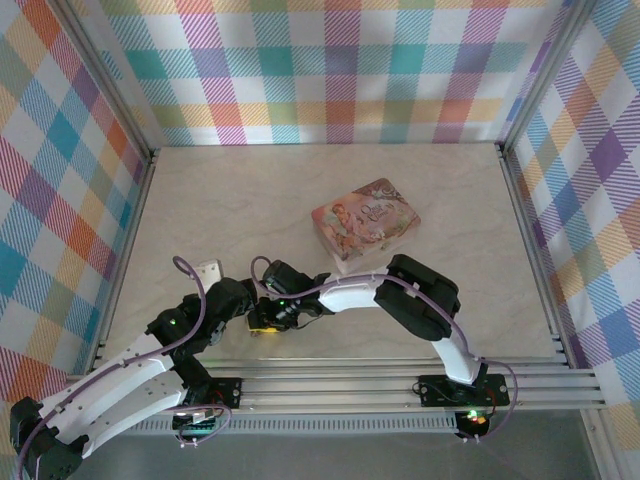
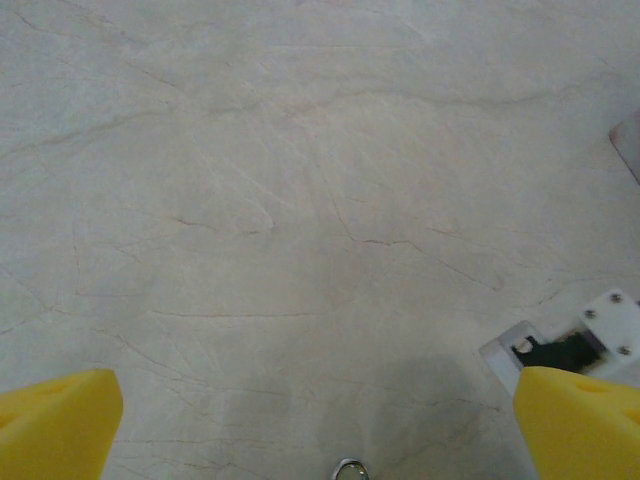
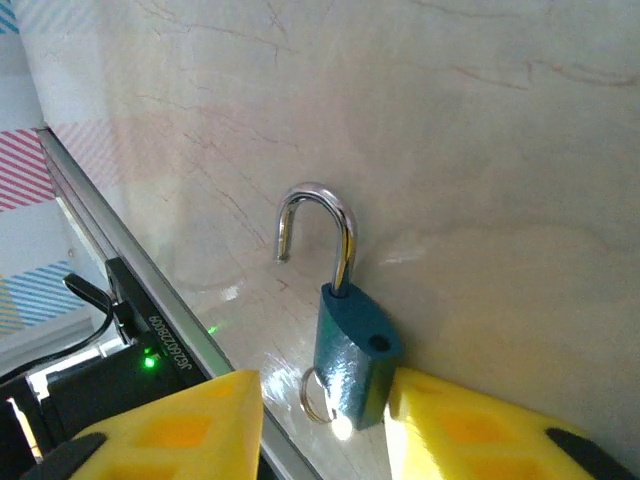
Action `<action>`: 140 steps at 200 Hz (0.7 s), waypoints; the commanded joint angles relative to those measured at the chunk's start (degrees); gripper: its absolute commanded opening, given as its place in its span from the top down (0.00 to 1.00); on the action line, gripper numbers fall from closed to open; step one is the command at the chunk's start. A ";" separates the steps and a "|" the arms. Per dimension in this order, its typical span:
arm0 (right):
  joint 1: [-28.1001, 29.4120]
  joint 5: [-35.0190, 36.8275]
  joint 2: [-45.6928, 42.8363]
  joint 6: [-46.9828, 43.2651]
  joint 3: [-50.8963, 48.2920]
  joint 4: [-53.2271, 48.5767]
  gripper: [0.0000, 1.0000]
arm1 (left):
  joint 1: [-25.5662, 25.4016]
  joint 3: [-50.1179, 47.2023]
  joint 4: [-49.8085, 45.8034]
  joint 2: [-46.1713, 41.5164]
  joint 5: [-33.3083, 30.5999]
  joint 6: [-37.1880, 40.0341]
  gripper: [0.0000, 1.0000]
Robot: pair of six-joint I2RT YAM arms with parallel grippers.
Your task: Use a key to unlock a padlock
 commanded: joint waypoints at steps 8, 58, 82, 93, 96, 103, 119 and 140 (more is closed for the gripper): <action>-0.31 4.92 -5.54 -1.41 -2.79 -0.73 0.59 | 0.65 -0.26 -1.16 -0.36 -0.27 0.04 0.00; -3.80 14.83 -17.90 -8.66 -8.91 -5.26 0.54 | 1.12 3.98 -0.27 4.25 2.33 6.05 0.00; -6.11 21.50 -25.20 -17.37 -9.49 -11.64 0.49 | 2.27 7.03 3.42 7.94 4.91 13.52 0.00; -7.22 25.00 -27.88 -21.75 -8.76 -15.85 0.46 | 3.40 8.55 5.22 9.83 5.87 16.70 0.00; -7.49 25.86 -28.60 -22.98 -8.58 -16.63 0.45 | 3.84 9.01 5.85 10.43 6.28 17.68 0.00; -8.30 27.81 -30.33 -25.62 -8.37 -18.40 0.43 | 4.88 10.24 7.07 11.92 7.36 20.12 0.00; -10.37 32.49 -34.35 -30.56 -8.62 -21.05 0.28 | 7.59 12.62 11.83 15.55 13.20 26.89 0.00; -13.62 40.90 -40.10 -34.24 -11.25 -21.43 0.08 | 10.58 14.15 19.63 19.41 23.94 35.23 0.00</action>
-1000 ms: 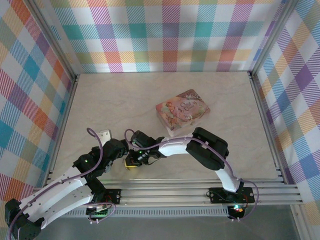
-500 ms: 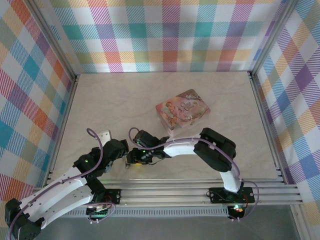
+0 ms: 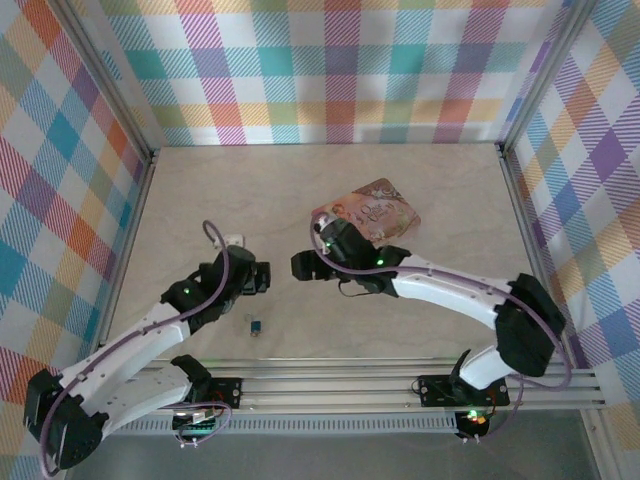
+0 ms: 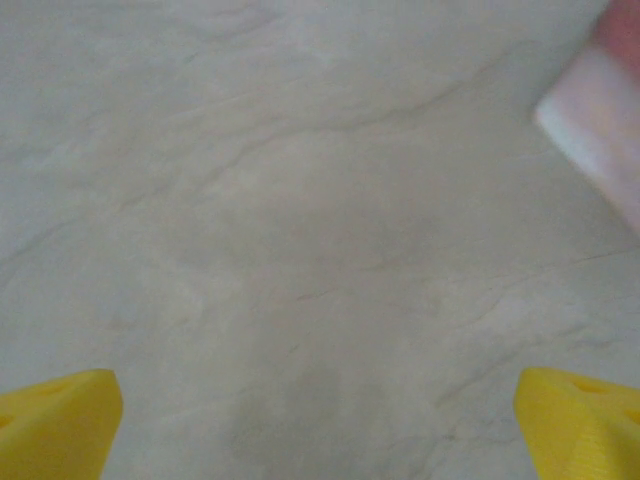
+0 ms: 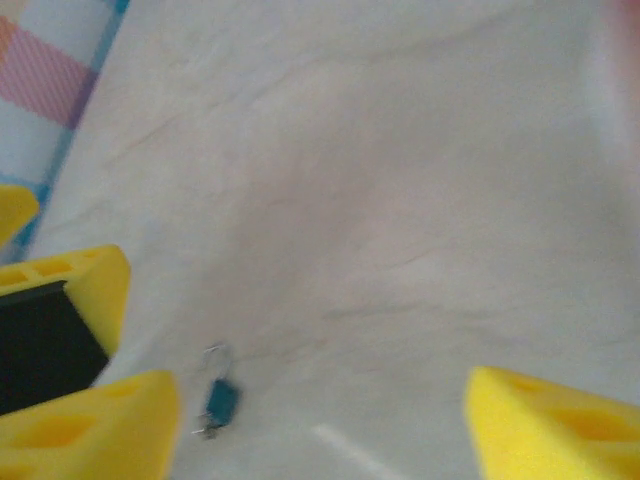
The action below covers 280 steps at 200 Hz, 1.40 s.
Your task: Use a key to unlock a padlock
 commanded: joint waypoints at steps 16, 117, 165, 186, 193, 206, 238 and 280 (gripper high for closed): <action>-6.54 16.41 -10.43 -11.83 -5.29 -3.05 0.00 | 5.20 3.92 15.46 5.95 16.00 15.70 0.00; -36.65 23.10 -28.43 -34.63 -36.93 32.14 0.00 | 24.92 -6.00 53.68 17.78 14.53 16.78 0.00; -47.92 15.14 -24.62 -29.93 -44.46 46.51 0.00 | 30.92 -13.68 67.96 22.92 12.44 15.83 0.00; -49.68 13.05 -21.84 -28.71 -45.31 50.75 0.00 | 31.33 -13.78 67.68 23.04 13.18 18.83 0.00; -49.94 12.34 -20.56 -28.59 -45.65 52.23 0.00 | 31.54 -14.01 67.98 22.86 14.14 18.98 0.00; -50.30 11.44 -17.94 -28.57 -46.23 55.13 0.00 | 31.48 -14.62 68.88 22.56 16.43 19.67 0.00; -50.84 10.79 -10.21 -28.47 -46.77 63.25 0.00 | 31.45 -13.24 63.66 21.93 16.16 19.51 0.00; -51.80 7.07 -2.75 -27.76 -45.74 69.35 0.00 | 31.53 -12.82 61.99 21.77 15.58 19.25 0.00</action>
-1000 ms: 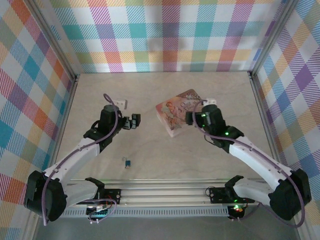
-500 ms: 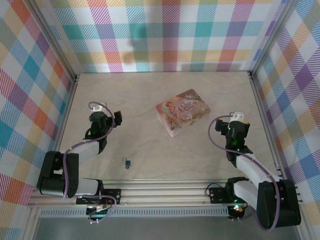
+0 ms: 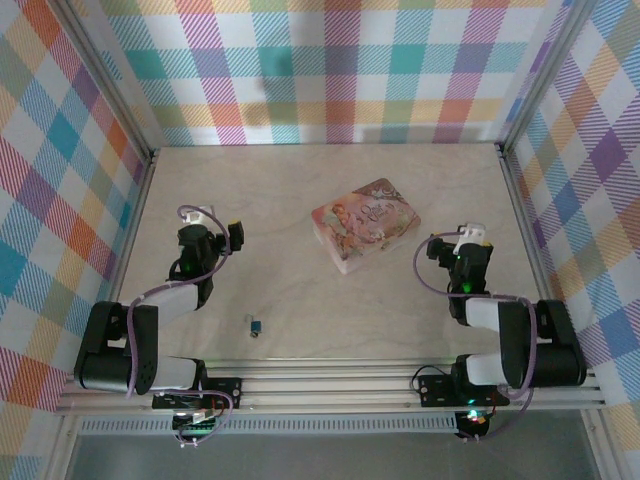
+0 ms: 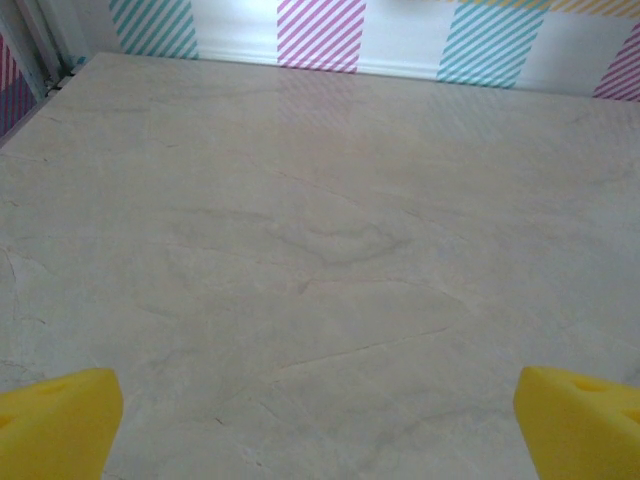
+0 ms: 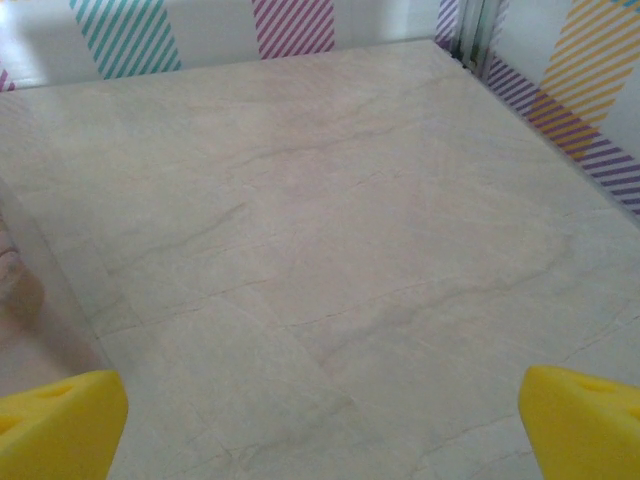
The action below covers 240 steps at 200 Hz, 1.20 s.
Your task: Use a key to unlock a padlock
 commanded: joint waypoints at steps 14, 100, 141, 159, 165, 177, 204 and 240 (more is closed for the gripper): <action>-0.75 -4.85 2.56 0.64 1.12 6.54 0.00 | 0.60 1.23 -1.94 -1.53 -0.49 0.83 0.00; -1.29 -7.21 7.96 0.14 4.68 5.02 0.00 | 0.89 -8.42 18.21 6.52 -0.44 0.29 0.00; -0.41 -7.41 8.67 -1.06 7.22 0.72 0.00 | 0.95 -2.17 11.62 12.39 0.88 1.00 0.00; -0.41 -7.34 8.69 -1.10 7.18 0.82 0.00 | 0.88 -2.39 11.99 12.31 1.44 1.30 0.00; -0.42 -7.40 8.61 -1.06 7.26 0.69 0.00 | 0.94 -2.38 11.95 12.28 1.44 1.30 0.00; -0.37 -7.38 8.58 -1.11 7.27 0.62 0.00 | 0.90 -2.35 11.96 12.23 1.44 1.31 0.00; -0.42 -7.37 8.60 -1.11 7.22 0.69 0.00 | 0.93 -2.46 12.08 12.25 1.42 1.35 0.00; -0.42 -7.42 8.65 -1.05 7.25 0.66 0.00 | 0.90 -2.43 12.04 12.22 1.45 1.30 0.00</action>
